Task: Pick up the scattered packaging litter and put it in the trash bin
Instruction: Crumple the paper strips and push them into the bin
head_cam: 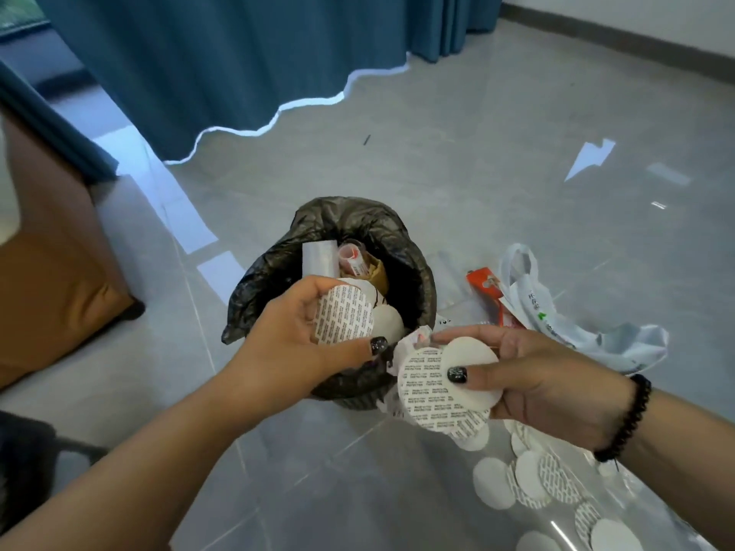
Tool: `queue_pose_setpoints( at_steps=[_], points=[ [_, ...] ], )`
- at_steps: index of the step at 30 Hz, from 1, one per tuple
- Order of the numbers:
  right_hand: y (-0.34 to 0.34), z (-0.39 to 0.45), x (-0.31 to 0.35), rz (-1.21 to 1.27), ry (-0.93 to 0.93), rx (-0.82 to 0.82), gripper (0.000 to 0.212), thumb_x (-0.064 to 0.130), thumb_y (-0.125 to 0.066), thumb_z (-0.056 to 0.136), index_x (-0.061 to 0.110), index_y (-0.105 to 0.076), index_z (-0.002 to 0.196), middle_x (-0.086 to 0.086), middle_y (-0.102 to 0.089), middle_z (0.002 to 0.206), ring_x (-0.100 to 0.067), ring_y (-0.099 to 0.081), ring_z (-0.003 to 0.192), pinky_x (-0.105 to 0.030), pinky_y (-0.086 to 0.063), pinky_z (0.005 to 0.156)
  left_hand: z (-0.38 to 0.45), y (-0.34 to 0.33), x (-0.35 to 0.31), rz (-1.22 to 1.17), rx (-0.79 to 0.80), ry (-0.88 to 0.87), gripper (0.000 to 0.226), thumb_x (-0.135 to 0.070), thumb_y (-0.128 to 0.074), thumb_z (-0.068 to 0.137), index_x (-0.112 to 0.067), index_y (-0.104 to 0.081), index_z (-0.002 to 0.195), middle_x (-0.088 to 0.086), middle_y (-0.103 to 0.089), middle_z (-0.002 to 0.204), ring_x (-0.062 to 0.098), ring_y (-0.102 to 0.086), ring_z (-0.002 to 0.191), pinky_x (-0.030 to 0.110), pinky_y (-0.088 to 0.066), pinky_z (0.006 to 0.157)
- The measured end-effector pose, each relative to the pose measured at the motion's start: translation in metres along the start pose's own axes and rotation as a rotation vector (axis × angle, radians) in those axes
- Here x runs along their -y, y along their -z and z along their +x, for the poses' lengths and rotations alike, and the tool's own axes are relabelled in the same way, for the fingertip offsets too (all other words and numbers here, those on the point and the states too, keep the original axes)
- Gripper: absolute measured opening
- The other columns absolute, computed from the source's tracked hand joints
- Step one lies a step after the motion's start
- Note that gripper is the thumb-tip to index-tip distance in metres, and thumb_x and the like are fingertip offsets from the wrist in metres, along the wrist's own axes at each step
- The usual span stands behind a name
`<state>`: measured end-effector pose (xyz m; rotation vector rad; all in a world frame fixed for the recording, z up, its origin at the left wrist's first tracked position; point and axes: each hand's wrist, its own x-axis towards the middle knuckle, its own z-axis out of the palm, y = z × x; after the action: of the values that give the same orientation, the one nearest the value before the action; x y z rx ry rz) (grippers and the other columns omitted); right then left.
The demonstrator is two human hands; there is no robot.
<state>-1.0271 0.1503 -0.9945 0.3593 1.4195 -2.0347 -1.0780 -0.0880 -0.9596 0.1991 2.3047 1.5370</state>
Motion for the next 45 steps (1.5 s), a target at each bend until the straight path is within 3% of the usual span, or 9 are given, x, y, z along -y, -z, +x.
queue_pose_setpoints(
  at_steps=[9,12,15,21,26,33,37,41,45],
  points=[
    [-0.013,0.014,0.010,-0.200,0.143,-0.144,0.024,0.001,-0.067,0.079,0.016,-0.069,0.097,-0.011,-0.072,0.100,-0.024,-0.070,0.088,-0.041,-0.058,0.075,0.026,0.020,0.002,0.434,-0.400,0.040,0.059,-0.034,-0.078,0.073,-0.027,-0.045,0.122,-0.013,-0.056,0.101,0.007,-0.054,0.089,0.017,-0.042,0.068],
    [-0.010,0.017,0.006,-0.228,0.140,-0.194,0.025,0.002,-0.067,0.080,0.016,-0.067,0.101,-0.010,-0.071,0.102,-0.019,-0.069,0.084,-0.031,-0.056,0.062,0.038,0.032,0.012,0.529,-0.437,0.148,0.079,-0.038,-0.078,0.074,-0.022,-0.036,0.140,0.004,-0.049,0.132,0.021,-0.050,0.117,0.030,-0.042,0.092],
    [-0.009,0.021,-0.002,-0.216,0.125,-0.226,0.022,0.003,-0.068,0.081,0.015,-0.067,0.100,-0.011,-0.071,0.102,-0.023,-0.069,0.090,-0.041,-0.058,0.074,0.038,0.030,0.009,0.596,-0.464,0.134,0.074,-0.036,-0.074,0.078,-0.023,-0.038,0.141,0.007,-0.041,0.138,0.025,-0.041,0.129,0.035,-0.035,0.104],
    [-0.009,0.024,-0.006,-0.120,0.128,-0.258,0.022,0.002,-0.068,0.080,0.011,-0.067,0.100,-0.010,-0.073,0.097,-0.022,-0.071,0.087,-0.037,-0.058,0.072,0.011,-0.019,-0.015,0.445,-0.092,-0.085,0.020,-0.026,-0.071,0.076,-0.033,-0.065,0.094,-0.017,-0.067,0.082,-0.002,-0.061,0.076,0.009,-0.048,0.063],
    [-0.011,0.030,-0.014,-0.005,0.140,-0.300,0.022,0.001,-0.069,0.079,0.010,-0.067,0.100,-0.013,-0.072,0.100,-0.029,-0.069,0.093,-0.039,-0.058,0.073,0.005,-0.037,-0.007,0.565,0.205,-0.107,0.042,-0.038,-0.072,0.069,-0.038,-0.054,0.106,-0.017,-0.065,0.095,0.000,-0.062,0.087,0.029,-0.057,0.071],
    [-0.010,0.020,-0.012,0.167,0.208,-0.348,0.025,-0.004,-0.063,0.081,0.012,-0.065,0.101,-0.013,-0.068,0.108,-0.028,-0.068,0.094,-0.043,-0.057,0.073,0.008,-0.033,-0.003,0.628,0.142,-0.131,0.042,-0.034,-0.081,0.069,-0.037,-0.058,0.104,-0.021,-0.057,0.100,-0.005,-0.054,0.089,0.011,-0.050,0.076],
    [-0.006,0.009,0.035,-0.352,0.544,-0.779,0.034,0.011,-0.073,0.077,0.022,-0.060,0.105,0.009,-0.059,0.102,-0.016,-0.062,0.092,-0.029,-0.055,0.065,0.009,-0.030,-0.002,0.567,0.113,-0.097,0.035,-0.031,-0.079,0.073,-0.041,-0.065,0.104,-0.020,-0.060,0.096,-0.004,-0.057,0.085,0.012,-0.052,0.074],
    [-0.030,0.025,0.070,-0.849,0.689,-0.713,0.037,0.014,-0.069,0.078,0.026,-0.052,0.108,0.007,-0.056,0.100,-0.006,-0.054,0.080,-0.002,-0.039,0.057,0.009,-0.027,-0.004,0.464,0.080,-0.064,0.029,-0.023,-0.080,0.071,-0.046,-0.066,0.084,-0.026,-0.065,0.083,-0.009,-0.062,0.081,0.013,-0.054,0.074],
    [-0.051,0.056,0.068,-1.363,0.592,-0.568,0.037,0.009,-0.056,0.085,0.016,-0.047,0.120,-0.005,-0.055,0.115,-0.025,-0.056,0.096,-0.031,-0.049,0.077,0.009,-0.027,-0.006,0.440,0.062,-0.090,0.025,-0.020,-0.080,0.071,-0.040,-0.068,0.080,-0.026,-0.067,0.083,-0.007,-0.062,0.085,0.018,-0.054,0.080]
  ],
)
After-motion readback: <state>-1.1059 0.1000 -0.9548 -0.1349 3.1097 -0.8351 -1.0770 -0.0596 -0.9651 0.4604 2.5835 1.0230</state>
